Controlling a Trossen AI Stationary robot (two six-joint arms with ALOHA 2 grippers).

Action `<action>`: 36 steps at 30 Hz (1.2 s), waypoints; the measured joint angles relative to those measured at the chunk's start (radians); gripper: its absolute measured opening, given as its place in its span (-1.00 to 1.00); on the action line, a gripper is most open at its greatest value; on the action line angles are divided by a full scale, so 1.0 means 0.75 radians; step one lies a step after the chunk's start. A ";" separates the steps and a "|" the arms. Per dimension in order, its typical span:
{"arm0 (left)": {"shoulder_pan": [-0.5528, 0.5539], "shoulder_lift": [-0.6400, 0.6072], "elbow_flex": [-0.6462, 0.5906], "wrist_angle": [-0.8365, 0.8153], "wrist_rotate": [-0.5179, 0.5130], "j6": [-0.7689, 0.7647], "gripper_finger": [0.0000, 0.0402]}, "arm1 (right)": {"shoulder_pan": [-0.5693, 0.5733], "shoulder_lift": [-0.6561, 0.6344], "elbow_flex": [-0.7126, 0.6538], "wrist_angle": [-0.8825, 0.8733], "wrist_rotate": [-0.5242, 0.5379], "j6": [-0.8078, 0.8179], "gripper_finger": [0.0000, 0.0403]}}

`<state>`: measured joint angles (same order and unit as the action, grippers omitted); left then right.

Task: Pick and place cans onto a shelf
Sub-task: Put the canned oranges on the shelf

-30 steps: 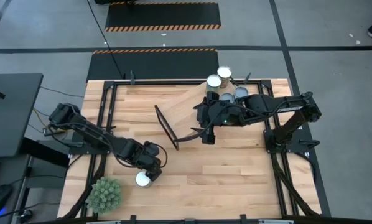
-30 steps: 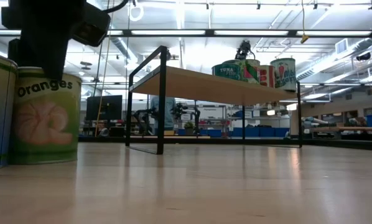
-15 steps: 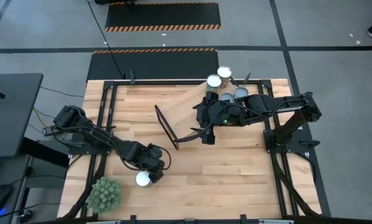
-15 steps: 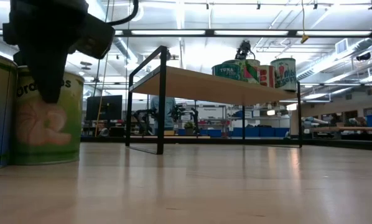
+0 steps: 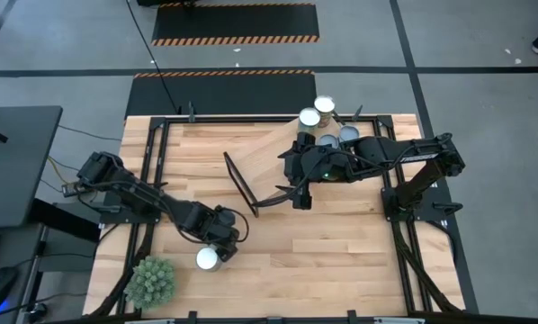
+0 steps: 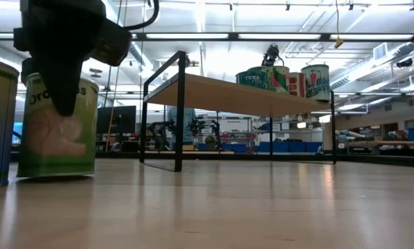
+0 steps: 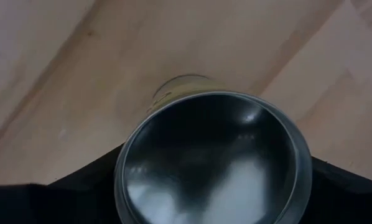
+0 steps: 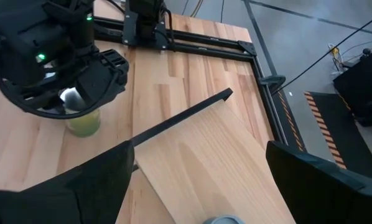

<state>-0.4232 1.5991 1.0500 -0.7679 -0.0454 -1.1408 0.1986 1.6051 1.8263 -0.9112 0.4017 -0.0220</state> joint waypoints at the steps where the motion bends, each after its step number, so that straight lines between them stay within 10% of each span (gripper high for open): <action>1: 0.008 -0.003 -0.001 -0.010 0.000 0.000 0.56 | 0.000 0.000 0.000 0.000 -0.002 -0.001 0.85; 36: 0.609 -0.477 0.000 -0.522 -0.038 0.309 0.56 | -0.149 -0.027 0.000 0.020 -0.078 -0.020 0.85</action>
<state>0.0339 1.2415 1.0503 -1.1595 -0.0742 -0.9093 0.0868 1.5848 1.8263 -0.8965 0.3434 -0.0368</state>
